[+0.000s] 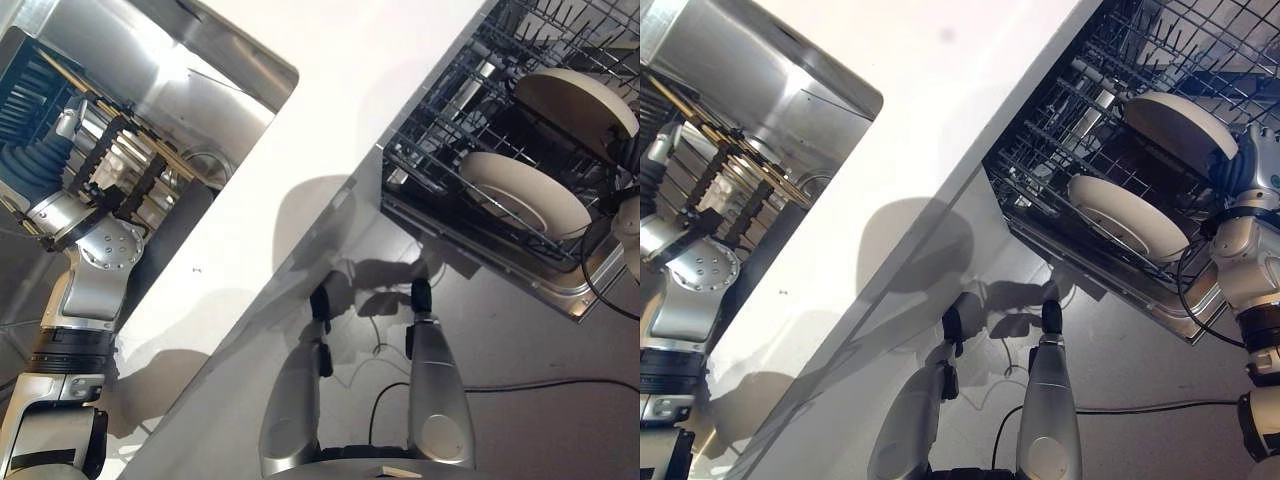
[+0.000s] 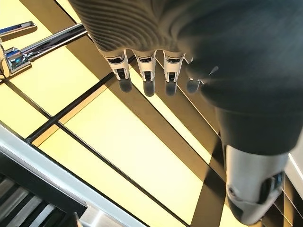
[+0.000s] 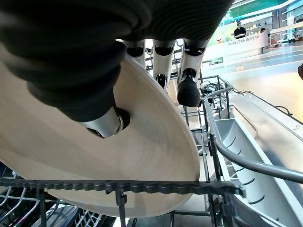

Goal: Pick up plates and place into dishwasher.

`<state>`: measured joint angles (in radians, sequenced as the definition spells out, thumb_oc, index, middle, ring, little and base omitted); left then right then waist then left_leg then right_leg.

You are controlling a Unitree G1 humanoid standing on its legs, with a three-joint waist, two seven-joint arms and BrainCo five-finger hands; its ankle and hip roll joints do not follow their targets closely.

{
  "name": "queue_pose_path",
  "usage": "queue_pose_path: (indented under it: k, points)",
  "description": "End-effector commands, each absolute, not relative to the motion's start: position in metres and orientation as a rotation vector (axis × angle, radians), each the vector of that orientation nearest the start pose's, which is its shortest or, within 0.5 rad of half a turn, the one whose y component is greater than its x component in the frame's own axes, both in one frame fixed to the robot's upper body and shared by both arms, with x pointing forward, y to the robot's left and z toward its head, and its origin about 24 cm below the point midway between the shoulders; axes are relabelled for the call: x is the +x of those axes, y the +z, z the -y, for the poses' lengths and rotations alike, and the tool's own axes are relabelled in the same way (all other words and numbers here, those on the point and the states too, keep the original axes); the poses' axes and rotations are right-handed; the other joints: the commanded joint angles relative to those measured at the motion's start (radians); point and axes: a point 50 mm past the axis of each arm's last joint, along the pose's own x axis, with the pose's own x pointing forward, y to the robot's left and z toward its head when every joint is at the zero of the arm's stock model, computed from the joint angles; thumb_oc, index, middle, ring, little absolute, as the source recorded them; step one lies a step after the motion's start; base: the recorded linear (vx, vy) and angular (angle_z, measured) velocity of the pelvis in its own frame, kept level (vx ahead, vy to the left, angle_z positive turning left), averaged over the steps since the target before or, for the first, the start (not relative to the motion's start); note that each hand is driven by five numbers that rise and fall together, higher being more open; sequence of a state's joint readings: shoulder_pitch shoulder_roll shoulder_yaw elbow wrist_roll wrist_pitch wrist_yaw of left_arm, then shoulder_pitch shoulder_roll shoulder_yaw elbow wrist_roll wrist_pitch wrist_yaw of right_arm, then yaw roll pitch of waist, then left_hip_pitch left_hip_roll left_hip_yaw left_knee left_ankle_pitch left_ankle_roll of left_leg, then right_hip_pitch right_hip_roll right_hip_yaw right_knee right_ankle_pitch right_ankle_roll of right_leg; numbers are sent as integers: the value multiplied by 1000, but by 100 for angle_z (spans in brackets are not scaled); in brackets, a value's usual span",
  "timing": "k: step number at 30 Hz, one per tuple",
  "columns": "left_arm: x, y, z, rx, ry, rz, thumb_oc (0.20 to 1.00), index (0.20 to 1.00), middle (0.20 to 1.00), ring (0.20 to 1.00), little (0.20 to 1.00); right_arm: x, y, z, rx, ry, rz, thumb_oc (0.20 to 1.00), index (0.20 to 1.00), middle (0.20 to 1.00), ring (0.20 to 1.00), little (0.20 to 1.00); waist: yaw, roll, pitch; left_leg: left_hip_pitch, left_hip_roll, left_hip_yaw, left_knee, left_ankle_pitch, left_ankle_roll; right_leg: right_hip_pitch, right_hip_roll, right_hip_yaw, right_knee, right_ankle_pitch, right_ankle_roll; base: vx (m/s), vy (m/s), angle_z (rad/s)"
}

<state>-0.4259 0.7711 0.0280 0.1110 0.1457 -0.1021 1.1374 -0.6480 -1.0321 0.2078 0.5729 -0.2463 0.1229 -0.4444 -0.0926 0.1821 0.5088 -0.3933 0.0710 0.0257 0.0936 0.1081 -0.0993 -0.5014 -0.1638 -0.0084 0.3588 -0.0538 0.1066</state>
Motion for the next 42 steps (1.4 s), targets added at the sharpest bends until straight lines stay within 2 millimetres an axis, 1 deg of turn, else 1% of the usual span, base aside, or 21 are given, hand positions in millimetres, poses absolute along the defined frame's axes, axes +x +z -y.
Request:
queue_pose_path:
  k: [1,4,7,12,18,23,25,28,33,36,38,42]
  points:
    - [277,224,-286,490,1095,868,1000,1000,1000,1000,1000,311,227,384,-1325,-818,35,1000,1000,1000,1000,1000,-15,9,11,-48,81,-14,60,-27,-41,-9,-14,2,-66,17,-1,0,0,0]
    - [278,221,-285,497,1084,856,1000,1000,1000,1000,1000,311,227,383,-1308,-815,38,1000,1000,1000,1000,1000,-17,9,8,-42,81,-12,57,-27,-40,-4,-16,2,-73,21,0,0,0,0]
    - [277,216,-284,489,1077,849,1000,1000,1000,1000,1000,310,222,382,-1294,-810,37,1000,1000,1000,1000,1000,-18,6,5,-35,82,-10,54,-28,-39,5,-17,1,-82,25,2,0,0,0]
    - [278,216,-284,482,1057,843,1000,1000,1000,1000,1000,309,220,383,-1271,-814,41,1000,1000,1000,1000,1000,-15,-2,-6,-20,84,-6,48,-30,-38,25,-21,-6,-104,35,6,-2,0,2]
    - [277,211,-287,492,1047,816,1000,1000,1000,1000,1000,304,214,381,-1247,-811,57,1000,1000,1000,1000,1000,-17,-20,-28,7,89,-2,41,-35,-37,59,-24,-14,-129,48,11,6,0,1]
    - [276,208,-288,505,1030,797,1000,1000,1000,1000,1000,299,213,378,-1165,-855,130,1000,1000,1000,1000,1000,-18,-34,-47,31,91,0,39,-44,-35,88,-24,-18,-149,56,13,0,0,0]
    - [275,201,-288,502,1033,775,1000,1000,1000,1000,1000,296,216,374,-1094,-907,203,1000,1000,1000,1000,1000,-23,-36,-57,43,90,1,39,-50,-33,100,-22,-17,-153,55,12,48,37,-1]
    - [271,187,-287,496,1036,748,1000,1000,1000,1000,1000,286,209,368,-1003,-971,285,1000,1000,1000,1000,1000,-33,-39,-75,71,89,6,30,-59,-31,126,-22,-13,-168,56,14,65,67,1]
    - [263,172,-288,497,1029,712,1000,1000,1000,1000,1000,269,194,363,-948,-993,320,1000,1000,1000,1000,1000,-45,-41,-107,106,87,17,28,-73,-28,155,-33,-5,-186,63,20,58,71,1]
    - [260,166,-290,500,1028,689,1000,1000,1000,1000,1000,263,193,362,-921,-1003,335,1000,1000,1000,1000,1000,-50,-42,-124,126,88,25,32,-81,-28,175,-38,0,-194,65,23,63,49,-1]
    - [260,163,-290,508,1021,681,1000,1000,1000,1000,1000,258,191,362,-861,-1028,354,1000,1000,1000,1000,1000,-55,-41,-127,131,87,29,39,-87,-27,179,-41,4,-193,66,25,13,36,-2]
    - [260,156,-285,503,1023,669,1000,1000,1000,1000,1000,252,191,358,-735,-1045,414,1000,1000,1000,1000,1000,-68,-26,-120,120,81,32,67,-98,-26,160,-49,14,-171,60,24,-28,99,-3]
